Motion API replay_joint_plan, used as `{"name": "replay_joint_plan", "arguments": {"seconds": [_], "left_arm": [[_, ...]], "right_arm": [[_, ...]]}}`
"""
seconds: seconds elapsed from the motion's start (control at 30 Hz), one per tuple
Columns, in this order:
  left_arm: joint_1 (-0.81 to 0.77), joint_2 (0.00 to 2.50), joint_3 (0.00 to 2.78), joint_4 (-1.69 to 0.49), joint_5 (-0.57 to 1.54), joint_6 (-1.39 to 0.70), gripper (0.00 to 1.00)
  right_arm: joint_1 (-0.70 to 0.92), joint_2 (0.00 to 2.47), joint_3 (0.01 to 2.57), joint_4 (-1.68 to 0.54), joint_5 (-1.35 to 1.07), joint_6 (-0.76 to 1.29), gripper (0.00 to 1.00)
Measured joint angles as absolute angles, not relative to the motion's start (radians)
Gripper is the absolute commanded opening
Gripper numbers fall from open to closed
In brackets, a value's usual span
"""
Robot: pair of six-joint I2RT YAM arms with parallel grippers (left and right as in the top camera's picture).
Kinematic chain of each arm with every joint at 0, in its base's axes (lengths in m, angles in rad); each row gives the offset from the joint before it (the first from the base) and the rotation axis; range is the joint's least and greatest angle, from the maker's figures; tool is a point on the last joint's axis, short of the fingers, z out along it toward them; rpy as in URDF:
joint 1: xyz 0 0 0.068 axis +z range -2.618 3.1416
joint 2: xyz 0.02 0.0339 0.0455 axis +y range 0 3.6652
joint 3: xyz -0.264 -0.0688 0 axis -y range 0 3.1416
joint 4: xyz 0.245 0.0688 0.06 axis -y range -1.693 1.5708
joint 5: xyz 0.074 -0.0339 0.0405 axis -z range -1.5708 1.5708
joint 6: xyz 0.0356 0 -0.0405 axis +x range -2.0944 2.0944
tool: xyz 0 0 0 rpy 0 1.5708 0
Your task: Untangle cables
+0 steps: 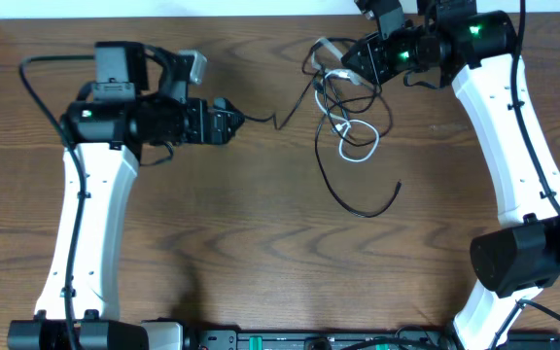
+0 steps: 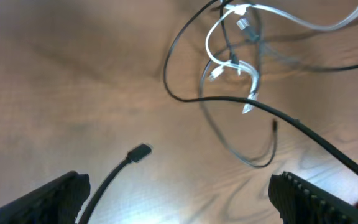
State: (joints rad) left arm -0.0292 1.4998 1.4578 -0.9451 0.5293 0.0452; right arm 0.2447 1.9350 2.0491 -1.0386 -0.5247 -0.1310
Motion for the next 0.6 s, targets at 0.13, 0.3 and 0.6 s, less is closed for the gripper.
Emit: {"name": "replay_joint_plan", "arguments": {"seconds": [0.13, 0.3, 0.6], "left_arm": [[-0.091, 1.502, 1.458, -1.057, 0.37, -0.039, 0.98], [-0.155, 1.515, 1.458, -1.147, 0.287, -0.059, 0.98], [-0.158, 1.518, 1.458, -1.16, 0.252, -0.056, 0.98]], "right_arm": [[0.248, 1.937, 2.049, -1.039, -0.522, -0.131, 0.43], [0.268, 1.94, 2.049, -1.042, -0.522, -0.132, 0.5], [0.35, 1.991, 2.049, -1.209, -0.653, -0.413, 0.81]]}}
